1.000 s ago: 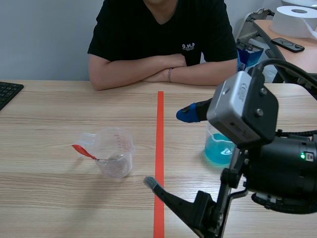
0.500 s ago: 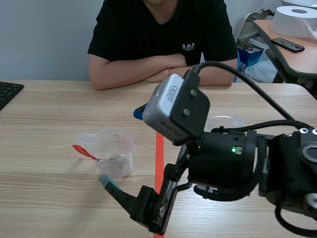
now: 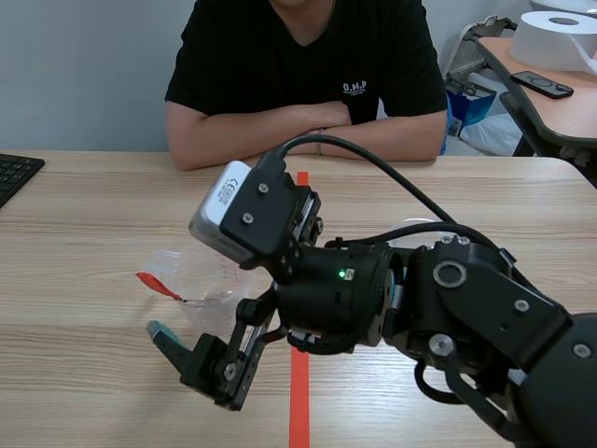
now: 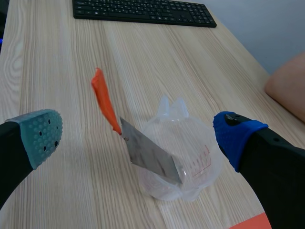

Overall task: Do the redox reaction experiment.
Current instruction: 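Lift the metal plate out of the left beaker, then move the plate over the blue solution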

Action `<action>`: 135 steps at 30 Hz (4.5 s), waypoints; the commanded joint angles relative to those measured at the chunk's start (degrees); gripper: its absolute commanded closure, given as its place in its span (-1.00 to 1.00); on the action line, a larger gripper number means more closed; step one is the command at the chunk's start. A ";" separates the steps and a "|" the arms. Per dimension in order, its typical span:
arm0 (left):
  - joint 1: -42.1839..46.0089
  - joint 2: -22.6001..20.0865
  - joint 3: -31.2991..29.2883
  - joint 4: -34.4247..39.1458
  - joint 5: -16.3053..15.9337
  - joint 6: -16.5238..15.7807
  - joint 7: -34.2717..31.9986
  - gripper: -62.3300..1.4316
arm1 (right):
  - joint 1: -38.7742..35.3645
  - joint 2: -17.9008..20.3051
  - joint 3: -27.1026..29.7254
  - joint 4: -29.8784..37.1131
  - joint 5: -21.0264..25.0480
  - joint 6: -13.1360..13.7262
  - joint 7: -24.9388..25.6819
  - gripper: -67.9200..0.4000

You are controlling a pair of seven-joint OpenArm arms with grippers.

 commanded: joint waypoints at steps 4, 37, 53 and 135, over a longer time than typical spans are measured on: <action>0.46 0.28 -0.07 0.83 -0.39 -0.13 -0.81 0.86 | 3.50 -2.62 -0.76 -2.71 0.04 -0.20 0.87 -1.00; 0.46 0.26 -0.07 0.83 -0.37 -0.13 -0.81 0.86 | 5.60 -2.86 -1.97 -4.37 0.09 -0.39 6.51 0.37; 0.46 0.26 -0.07 0.83 -0.35 -0.13 -0.79 0.86 | 6.60 -1.92 2.49 -3.13 0.31 0.09 9.27 0.94; 0.44 0.26 -0.07 0.83 -0.37 -0.11 -0.81 0.86 | 9.22 24.24 42.34 12.37 61.24 12.92 -37.22 0.94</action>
